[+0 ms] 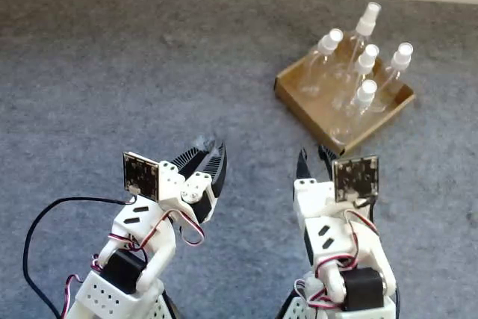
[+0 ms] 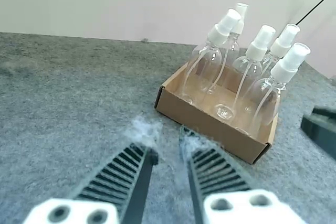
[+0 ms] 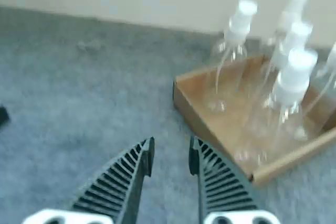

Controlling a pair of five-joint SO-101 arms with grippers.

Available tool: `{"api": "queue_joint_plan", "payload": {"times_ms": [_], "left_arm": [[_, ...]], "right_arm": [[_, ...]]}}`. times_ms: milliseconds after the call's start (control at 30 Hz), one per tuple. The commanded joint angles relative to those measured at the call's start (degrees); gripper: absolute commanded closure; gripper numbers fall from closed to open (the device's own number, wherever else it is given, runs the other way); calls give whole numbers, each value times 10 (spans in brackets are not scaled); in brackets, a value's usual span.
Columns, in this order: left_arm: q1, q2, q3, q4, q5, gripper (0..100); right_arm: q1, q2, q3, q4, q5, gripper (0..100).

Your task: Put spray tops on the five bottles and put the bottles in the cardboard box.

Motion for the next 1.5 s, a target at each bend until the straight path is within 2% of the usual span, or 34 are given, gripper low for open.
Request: {"api": "queue_joint_plan", "payload": {"times_ms": [0, 133, 467, 600, 833, 900, 1000, 1233, 1467], "left_arm": [[-9, -3, 12, 0, -2, 977], [-28, -4, 12, -2, -62, 993], [-46, -4, 12, -2, -65, 994], [-47, -4, 8, -1, -68, 994], [-49, -2, 12, 6, -223, 994], [-69, -4, 9, 62, -237, 994], [-108, -4, 8, 151, -237, 994], [-177, -5, 12, 287, -237, 994], [-182, -5, 12, 424, -237, 994]], "right_arm": [[15, -3, 54, 5, 0, 910], [14, -3, 149, 2, 0, 909], [13, -3, 216, 7, -4, 909], [12, -2, 217, 47, -4, 909], [-13, 0, 217, 134, -4, 909], [-15, -2, 217, 169, -4, 909], [-11, -2, 217, 169, -3, 909], [-12, -2, 217, 169, -1, 909], [-12, -2, 217, 169, -1, 909]]}}
